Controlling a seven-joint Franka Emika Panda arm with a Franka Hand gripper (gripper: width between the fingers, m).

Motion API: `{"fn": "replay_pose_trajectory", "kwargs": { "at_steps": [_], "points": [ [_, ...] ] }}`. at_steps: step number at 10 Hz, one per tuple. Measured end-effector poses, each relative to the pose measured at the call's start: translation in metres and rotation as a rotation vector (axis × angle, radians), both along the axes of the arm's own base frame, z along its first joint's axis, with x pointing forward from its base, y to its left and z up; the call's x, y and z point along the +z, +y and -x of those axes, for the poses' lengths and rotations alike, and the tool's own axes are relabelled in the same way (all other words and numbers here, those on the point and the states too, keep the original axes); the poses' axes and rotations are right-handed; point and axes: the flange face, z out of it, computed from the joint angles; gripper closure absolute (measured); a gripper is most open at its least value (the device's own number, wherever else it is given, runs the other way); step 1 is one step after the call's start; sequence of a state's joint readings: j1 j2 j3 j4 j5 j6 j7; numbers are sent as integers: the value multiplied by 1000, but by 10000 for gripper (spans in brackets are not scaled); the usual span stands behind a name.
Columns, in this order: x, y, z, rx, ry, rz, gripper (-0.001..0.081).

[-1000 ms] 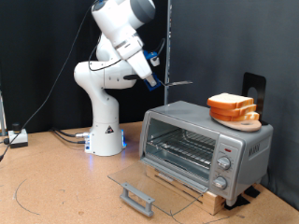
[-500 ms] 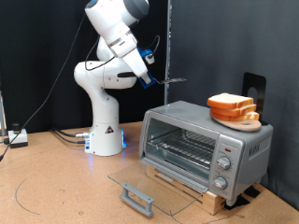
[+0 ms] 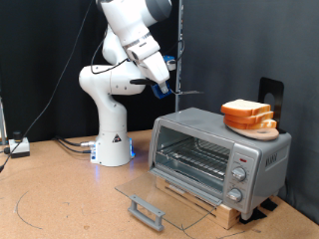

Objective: Make a piece of toast with the oven

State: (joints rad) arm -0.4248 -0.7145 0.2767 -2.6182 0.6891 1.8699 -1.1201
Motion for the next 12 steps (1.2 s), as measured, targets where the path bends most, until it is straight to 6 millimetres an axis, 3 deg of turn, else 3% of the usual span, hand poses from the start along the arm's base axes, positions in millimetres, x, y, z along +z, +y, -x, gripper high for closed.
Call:
{"fn": "replay_pose_trajectory", "kwargs": {
  "at_steps": [3, 8, 12],
  "points": [
    [-4, 0, -5, 39, -48, 19, 383],
    [-4, 15, -56, 162, -80, 123, 383],
    [-6, 25, -73, 173, -26, 136, 383]
  ]
}}
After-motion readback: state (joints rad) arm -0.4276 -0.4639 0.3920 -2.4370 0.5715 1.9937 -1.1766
